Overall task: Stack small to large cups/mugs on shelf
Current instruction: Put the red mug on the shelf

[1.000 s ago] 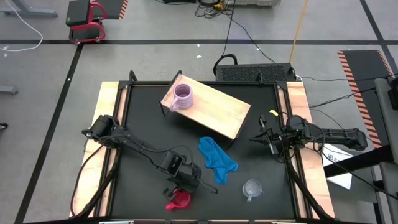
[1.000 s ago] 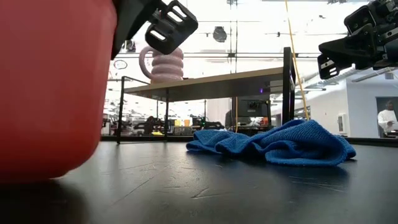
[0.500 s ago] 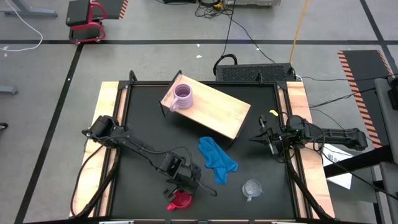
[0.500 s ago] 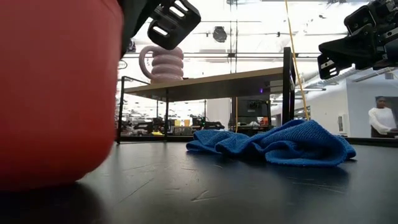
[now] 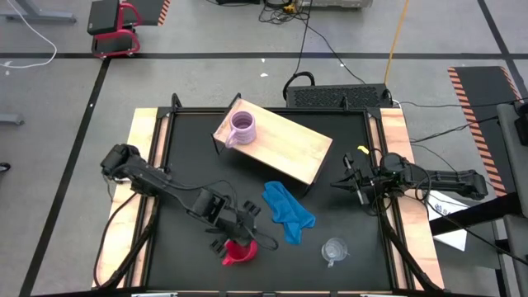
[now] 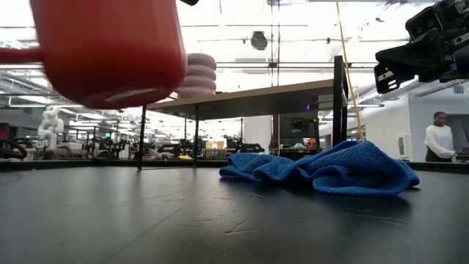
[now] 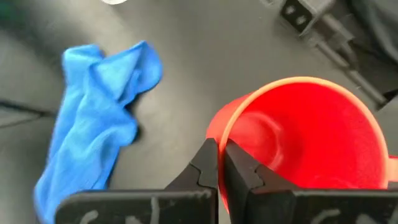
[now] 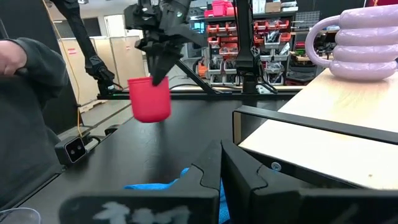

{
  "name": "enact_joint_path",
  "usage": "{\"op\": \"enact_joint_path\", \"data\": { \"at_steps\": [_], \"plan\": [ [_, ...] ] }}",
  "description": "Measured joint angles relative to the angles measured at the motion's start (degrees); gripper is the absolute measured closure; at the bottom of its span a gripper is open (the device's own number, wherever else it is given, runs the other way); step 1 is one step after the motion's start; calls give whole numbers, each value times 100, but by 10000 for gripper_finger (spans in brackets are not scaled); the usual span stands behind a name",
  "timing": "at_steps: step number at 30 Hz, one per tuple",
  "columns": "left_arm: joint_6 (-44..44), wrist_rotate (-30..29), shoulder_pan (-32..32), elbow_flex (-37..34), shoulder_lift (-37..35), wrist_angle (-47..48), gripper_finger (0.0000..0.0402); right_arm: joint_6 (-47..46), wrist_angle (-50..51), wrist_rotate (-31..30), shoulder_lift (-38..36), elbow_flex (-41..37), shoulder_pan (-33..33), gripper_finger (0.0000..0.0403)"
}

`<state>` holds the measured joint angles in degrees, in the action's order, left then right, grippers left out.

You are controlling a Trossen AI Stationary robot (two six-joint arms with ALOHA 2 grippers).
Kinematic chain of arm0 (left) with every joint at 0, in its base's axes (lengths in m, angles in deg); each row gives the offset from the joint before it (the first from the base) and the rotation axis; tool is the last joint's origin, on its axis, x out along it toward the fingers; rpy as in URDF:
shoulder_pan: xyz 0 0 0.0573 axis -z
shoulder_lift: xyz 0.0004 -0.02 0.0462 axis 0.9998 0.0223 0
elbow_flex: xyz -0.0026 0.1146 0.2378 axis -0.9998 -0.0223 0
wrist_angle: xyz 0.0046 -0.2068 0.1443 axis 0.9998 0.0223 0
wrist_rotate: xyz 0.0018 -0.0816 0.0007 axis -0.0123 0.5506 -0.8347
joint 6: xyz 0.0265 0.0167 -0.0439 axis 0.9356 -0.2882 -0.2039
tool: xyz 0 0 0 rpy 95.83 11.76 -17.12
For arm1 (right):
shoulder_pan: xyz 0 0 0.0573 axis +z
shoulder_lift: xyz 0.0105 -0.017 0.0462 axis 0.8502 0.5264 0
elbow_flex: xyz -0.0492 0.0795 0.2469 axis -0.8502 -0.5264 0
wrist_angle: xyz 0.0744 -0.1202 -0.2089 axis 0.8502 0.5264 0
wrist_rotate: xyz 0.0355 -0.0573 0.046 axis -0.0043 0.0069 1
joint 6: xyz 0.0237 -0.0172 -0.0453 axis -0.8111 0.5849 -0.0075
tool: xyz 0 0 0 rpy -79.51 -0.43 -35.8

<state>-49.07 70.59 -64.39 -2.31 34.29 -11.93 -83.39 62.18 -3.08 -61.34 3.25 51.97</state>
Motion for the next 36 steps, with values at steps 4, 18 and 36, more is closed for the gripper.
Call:
{"op": "enact_joint_path", "data": {
  "at_steps": [4,18,36],
  "plan": [
    [-23,-127,-68,0,-3,406,397,0,0,-1,0,0,-1,403],
    [205,-269,-507,-66,-730,757,397,44,-33,-2,6,-1,-2,403],
    [-606,-1459,-1194,-1622,-3629,272,397,46,-83,-2,7,0,-2,403]
  ]
}}
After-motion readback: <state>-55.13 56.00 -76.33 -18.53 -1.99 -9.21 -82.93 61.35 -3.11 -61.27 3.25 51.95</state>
